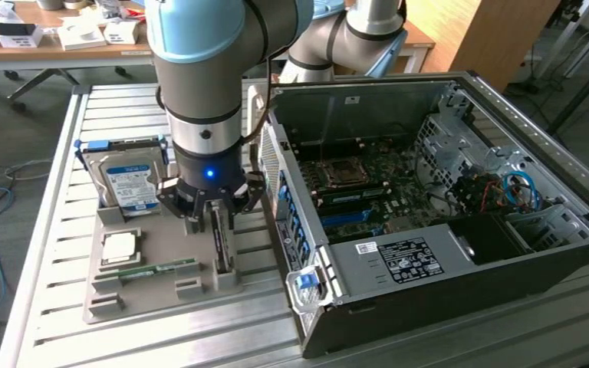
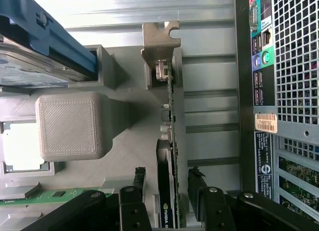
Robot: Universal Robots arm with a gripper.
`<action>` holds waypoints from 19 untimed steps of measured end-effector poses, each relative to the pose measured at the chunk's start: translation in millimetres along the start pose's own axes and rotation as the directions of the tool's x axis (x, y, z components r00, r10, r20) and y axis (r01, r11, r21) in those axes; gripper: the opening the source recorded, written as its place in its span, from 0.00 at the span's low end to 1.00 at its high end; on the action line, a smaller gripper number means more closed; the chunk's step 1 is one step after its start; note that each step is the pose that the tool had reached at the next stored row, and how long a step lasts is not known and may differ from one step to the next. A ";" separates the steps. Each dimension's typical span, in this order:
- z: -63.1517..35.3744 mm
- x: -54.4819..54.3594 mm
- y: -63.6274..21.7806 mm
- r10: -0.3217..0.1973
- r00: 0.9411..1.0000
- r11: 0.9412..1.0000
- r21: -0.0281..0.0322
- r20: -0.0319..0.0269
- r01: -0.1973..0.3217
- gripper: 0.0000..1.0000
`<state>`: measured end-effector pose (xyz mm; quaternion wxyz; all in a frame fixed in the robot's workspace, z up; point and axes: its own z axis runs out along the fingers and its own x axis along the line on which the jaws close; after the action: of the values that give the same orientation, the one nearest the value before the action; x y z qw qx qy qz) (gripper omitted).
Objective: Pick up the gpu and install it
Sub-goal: 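Pick up the gpu and move the gpu toward the slot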
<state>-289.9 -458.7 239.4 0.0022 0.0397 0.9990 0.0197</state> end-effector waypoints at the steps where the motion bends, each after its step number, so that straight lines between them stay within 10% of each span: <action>1: 0.0 0.0 0.0 0.000 1.000 1.000 0.000 0.000 0.000 0.47; 19: 6.4 0.0 -0.3 0.000 1.000 1.000 -0.005 0.000 0.000 0.39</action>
<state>-289.8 -458.7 233.0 0.0021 0.0397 0.9990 0.0219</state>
